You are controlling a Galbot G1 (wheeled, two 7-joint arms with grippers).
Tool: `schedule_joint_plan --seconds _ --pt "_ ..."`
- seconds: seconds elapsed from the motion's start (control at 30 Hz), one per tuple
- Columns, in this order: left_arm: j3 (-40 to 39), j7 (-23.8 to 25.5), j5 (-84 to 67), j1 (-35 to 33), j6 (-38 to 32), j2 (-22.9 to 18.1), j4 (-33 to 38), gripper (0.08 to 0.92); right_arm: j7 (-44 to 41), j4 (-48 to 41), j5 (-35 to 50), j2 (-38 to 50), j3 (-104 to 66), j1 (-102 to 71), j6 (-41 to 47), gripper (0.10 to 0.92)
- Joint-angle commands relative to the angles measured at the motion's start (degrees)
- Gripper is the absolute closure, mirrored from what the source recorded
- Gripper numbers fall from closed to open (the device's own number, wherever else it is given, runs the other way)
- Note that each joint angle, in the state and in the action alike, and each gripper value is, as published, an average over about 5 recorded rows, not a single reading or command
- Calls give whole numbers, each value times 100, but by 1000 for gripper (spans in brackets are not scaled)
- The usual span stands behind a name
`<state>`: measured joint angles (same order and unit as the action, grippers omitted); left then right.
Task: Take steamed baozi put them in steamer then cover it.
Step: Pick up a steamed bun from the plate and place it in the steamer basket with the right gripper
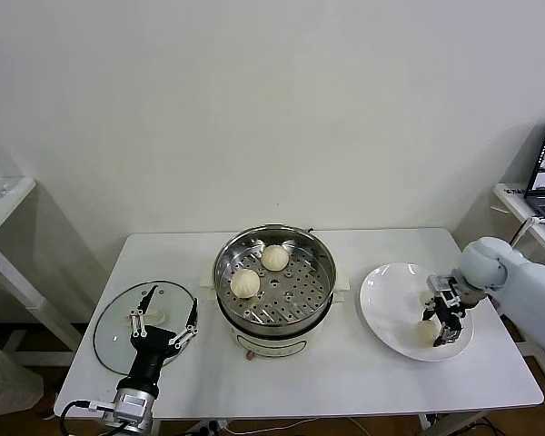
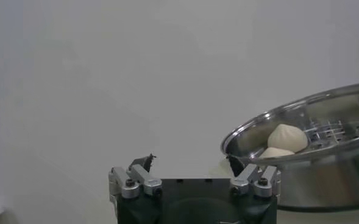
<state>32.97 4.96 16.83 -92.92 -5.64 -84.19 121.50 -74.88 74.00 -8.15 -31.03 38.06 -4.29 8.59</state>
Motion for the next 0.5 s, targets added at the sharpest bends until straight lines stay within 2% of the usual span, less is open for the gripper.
schedule_joint_plan --seconds 0.03,0.23,0.5 --pt "-25 -6 31 -16 17 2 61 177 -176 423 888 195 1306 2405 -196 364" --pt "-32 -6 39 -18 48 10 136 177 -288 964 1147 -311 2144 4195 -1108 356" --pt "29 7 14 -43 47 39 184 177 82 1409 1101 -1358 2782 5068 -2152 355"
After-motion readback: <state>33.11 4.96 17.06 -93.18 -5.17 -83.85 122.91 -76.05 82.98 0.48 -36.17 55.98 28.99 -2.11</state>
